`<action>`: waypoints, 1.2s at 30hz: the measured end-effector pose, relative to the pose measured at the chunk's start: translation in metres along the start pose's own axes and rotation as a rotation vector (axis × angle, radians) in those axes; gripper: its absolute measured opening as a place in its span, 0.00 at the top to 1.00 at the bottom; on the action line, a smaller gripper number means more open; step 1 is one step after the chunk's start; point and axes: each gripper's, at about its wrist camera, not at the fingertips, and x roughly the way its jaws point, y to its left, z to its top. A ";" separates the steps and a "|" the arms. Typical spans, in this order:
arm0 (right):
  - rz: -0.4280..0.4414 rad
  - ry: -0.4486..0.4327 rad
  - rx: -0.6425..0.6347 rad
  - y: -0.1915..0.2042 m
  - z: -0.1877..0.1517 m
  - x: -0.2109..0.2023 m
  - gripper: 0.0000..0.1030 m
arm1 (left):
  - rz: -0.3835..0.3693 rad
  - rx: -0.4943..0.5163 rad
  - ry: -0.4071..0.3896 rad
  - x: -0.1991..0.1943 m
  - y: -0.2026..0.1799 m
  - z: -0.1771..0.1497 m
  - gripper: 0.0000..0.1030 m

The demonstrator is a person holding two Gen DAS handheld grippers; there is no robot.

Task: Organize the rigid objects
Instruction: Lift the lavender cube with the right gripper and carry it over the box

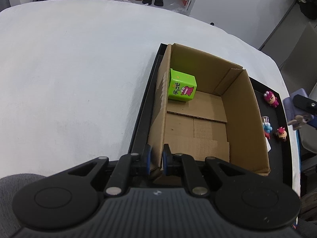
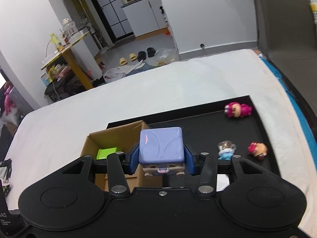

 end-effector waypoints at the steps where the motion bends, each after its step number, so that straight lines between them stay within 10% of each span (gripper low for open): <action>1: 0.002 0.006 0.002 0.003 0.000 0.002 0.56 | -0.001 -0.002 0.001 0.000 0.001 0.000 0.90; 36: -0.026 0.155 -0.166 0.095 0.003 0.092 0.56 | -0.041 -0.015 0.007 0.001 0.009 0.001 0.89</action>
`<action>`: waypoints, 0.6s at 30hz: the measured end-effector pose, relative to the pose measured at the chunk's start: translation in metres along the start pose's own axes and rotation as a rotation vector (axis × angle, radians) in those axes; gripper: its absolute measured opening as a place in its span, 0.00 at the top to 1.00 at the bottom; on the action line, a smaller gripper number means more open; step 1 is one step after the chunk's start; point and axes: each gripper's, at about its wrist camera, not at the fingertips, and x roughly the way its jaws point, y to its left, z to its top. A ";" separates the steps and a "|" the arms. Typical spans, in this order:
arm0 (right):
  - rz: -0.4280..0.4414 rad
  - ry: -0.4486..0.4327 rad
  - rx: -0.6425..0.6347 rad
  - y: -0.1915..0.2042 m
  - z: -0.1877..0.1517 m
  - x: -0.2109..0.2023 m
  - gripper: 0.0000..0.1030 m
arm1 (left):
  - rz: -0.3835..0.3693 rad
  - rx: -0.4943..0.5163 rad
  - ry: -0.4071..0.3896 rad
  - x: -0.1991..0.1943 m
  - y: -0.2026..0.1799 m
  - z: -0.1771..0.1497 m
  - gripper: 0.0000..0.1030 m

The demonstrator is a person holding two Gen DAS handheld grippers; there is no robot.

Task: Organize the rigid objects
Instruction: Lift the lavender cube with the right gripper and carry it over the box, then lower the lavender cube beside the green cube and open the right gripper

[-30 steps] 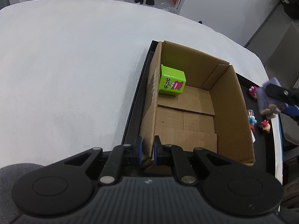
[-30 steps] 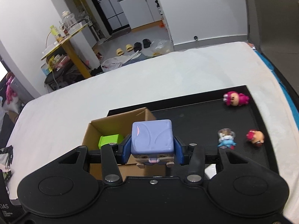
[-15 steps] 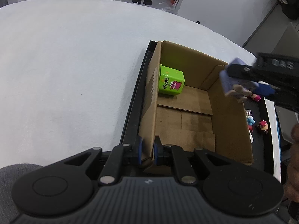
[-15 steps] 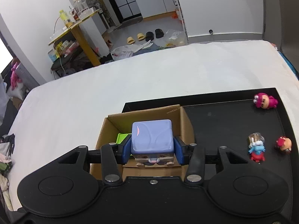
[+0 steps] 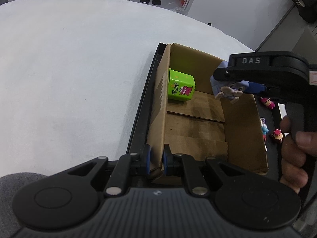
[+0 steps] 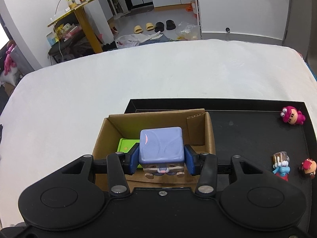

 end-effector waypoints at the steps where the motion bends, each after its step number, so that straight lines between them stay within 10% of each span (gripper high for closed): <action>1: -0.005 0.003 -0.001 0.001 0.001 0.001 0.56 | 0.000 -0.001 0.000 0.000 0.000 0.000 0.89; 18: 0.147 0.040 0.137 -0.041 -0.002 -0.057 0.43 | 0.024 -0.005 -0.001 -0.002 -0.007 0.001 0.89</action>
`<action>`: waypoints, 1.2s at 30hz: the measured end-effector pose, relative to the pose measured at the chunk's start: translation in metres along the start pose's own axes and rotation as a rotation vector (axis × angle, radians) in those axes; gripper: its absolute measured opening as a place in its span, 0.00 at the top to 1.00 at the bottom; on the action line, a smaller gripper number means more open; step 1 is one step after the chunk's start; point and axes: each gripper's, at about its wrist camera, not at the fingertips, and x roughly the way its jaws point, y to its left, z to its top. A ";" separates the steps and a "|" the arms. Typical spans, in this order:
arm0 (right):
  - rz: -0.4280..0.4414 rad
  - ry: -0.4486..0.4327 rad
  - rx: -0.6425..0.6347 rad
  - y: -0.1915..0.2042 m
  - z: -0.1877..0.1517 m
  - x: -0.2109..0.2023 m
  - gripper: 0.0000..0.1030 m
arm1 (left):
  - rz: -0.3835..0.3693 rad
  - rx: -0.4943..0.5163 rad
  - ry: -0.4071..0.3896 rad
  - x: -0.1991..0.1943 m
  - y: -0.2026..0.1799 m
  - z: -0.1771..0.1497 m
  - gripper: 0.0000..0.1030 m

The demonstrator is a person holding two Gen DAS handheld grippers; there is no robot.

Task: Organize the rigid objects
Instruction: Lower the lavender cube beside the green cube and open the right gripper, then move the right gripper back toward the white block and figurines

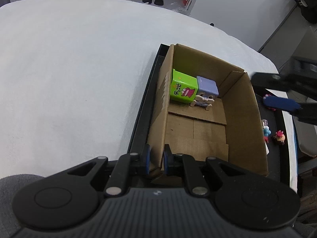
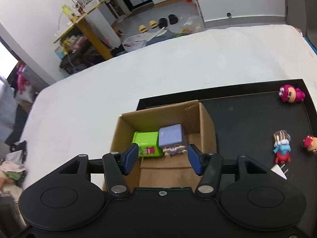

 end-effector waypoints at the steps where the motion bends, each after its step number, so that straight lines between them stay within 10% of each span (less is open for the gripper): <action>1: 0.000 0.005 0.001 -0.002 0.000 -0.005 0.42 | 0.002 -0.001 -0.001 0.000 -0.001 0.000 0.89; 36: -0.091 -0.046 0.008 -0.116 0.030 -0.098 0.37 | 0.041 -0.023 0.000 -0.001 -0.005 -0.001 0.89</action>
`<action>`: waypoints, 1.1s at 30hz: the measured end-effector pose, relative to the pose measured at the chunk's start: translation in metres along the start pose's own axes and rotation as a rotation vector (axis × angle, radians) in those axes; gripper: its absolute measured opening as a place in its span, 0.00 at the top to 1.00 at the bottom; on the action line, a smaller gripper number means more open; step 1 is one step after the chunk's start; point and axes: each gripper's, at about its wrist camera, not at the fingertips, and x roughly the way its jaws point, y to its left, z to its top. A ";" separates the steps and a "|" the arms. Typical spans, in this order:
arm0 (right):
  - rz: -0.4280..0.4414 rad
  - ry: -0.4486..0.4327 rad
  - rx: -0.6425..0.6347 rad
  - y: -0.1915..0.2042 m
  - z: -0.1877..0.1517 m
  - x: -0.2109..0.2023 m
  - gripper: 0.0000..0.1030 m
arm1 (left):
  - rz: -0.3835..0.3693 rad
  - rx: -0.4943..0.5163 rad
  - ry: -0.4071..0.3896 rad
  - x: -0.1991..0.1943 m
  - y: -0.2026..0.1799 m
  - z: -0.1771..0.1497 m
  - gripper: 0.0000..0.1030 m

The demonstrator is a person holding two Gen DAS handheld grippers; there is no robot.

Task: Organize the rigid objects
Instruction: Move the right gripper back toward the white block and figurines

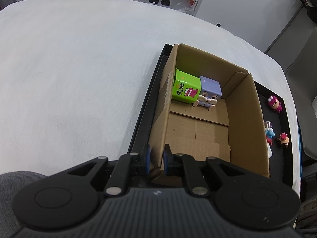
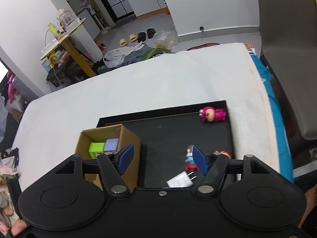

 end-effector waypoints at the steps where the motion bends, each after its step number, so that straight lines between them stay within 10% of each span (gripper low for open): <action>1: -0.001 0.001 -0.006 -0.002 0.000 0.001 0.37 | 0.000 0.001 0.000 0.000 0.000 0.000 0.89; 33: -0.169 0.269 -0.456 -0.038 -0.028 0.128 0.45 | 0.041 0.002 -0.009 0.004 -0.003 0.001 0.89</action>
